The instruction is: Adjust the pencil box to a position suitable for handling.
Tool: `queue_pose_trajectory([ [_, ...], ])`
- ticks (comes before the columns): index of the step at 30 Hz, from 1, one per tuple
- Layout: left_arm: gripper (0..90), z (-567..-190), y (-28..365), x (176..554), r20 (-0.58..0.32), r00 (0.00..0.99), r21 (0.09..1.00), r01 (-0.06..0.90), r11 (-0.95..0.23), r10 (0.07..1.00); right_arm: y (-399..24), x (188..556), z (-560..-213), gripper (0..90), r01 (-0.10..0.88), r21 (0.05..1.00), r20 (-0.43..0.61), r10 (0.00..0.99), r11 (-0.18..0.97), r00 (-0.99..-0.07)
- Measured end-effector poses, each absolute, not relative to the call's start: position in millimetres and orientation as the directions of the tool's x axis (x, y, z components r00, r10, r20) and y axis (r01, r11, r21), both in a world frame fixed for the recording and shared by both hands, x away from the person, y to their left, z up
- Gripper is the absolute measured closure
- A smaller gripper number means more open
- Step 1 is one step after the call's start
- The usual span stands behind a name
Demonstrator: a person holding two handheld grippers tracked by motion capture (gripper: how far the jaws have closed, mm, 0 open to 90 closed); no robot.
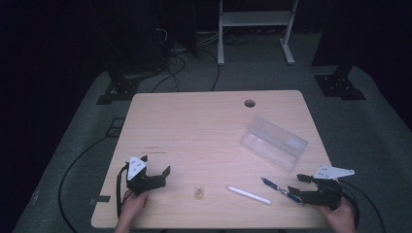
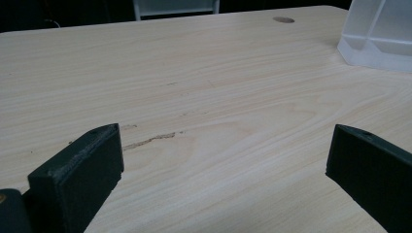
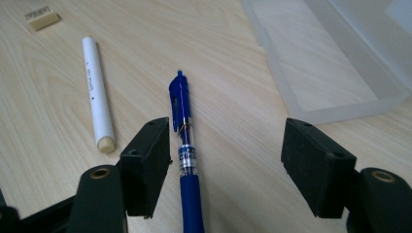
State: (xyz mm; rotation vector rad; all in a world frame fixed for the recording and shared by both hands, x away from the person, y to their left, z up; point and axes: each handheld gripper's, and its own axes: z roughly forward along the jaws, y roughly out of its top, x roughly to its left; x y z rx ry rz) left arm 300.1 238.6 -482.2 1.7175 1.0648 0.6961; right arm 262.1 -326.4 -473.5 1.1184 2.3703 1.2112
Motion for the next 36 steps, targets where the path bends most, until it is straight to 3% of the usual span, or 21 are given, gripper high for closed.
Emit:
queue_pose_trajectory([
  [16, 0.0, -482, 239, 300, -0.027, 0.456, 0.927, 0.343, -0.148, 0.89, -321, 274, -457, 26.6, 0.495, 0.798, 0.119, 0.714, 0.345, -0.69],
  [36, 0.0, -482, 240, 300, -0.026, 0.454, 0.927, 0.344, -0.149, 0.891, -289, 305, -440, 23.2, 0.468, 0.779, 0.077, 0.676, 0.418, -0.733],
])
